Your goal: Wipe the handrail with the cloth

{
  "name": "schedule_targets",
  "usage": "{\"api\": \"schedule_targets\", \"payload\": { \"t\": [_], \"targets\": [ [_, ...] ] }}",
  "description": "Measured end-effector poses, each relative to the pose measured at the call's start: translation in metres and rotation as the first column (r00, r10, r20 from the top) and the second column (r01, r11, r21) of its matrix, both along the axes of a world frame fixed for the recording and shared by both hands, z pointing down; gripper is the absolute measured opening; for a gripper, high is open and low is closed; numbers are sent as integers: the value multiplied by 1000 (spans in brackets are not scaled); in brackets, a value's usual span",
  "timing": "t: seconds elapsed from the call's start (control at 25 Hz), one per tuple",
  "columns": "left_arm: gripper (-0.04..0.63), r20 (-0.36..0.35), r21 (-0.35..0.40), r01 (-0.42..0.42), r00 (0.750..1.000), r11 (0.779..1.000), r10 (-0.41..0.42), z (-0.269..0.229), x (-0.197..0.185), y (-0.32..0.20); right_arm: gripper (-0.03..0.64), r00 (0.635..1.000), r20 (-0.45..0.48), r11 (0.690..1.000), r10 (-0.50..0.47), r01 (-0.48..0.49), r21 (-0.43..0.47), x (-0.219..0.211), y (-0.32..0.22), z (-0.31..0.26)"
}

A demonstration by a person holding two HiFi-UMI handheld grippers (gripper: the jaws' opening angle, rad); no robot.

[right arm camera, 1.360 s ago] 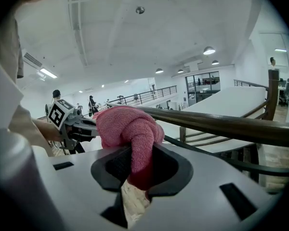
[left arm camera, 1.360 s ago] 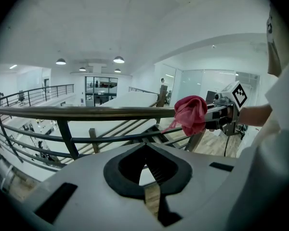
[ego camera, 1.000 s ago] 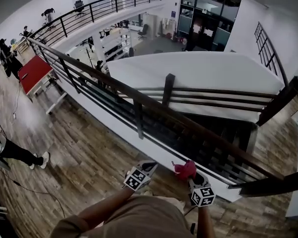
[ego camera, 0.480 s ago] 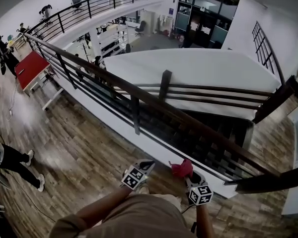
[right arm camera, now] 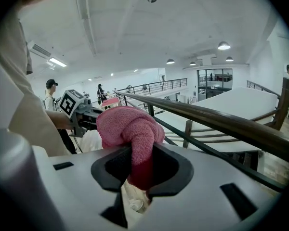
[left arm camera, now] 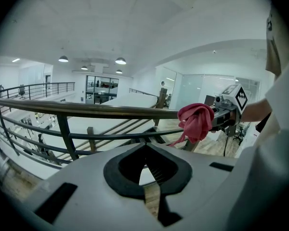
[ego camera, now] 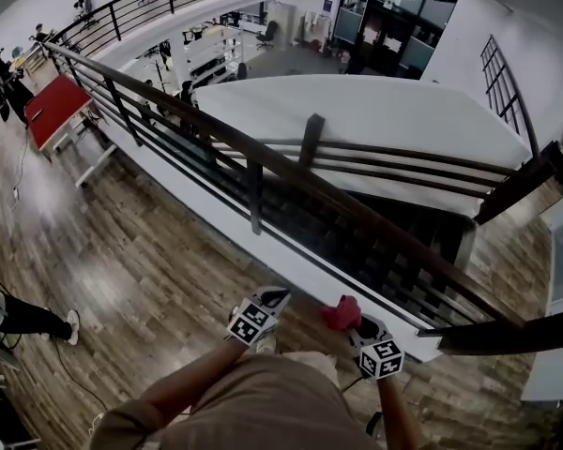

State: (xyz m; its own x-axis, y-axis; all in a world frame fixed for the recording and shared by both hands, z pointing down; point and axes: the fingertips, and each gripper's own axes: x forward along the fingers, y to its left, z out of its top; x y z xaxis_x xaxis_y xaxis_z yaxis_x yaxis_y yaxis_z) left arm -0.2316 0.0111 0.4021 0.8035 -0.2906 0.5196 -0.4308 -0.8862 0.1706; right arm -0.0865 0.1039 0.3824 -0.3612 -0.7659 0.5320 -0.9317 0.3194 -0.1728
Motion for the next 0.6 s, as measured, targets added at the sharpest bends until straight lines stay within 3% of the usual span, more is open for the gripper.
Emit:
{"api": "schedule_targets", "payload": {
  "t": [0.2,0.4,0.6],
  "targets": [
    [17,-19,51,13,1000,999,-12,-10,-12,-25,100,993,-66,995,-96,99,34,-2,-36,-2],
    [17,-23,27,-47,999,999,47,-9,-2,-29,100,992,-96,996,-87,85,-28,4,-41,-3],
    [17,-21,14,-55,998,998,56,-1,7,-11,100,989,-116,995,-92,88,-39,19,-28,0]
  ]
}}
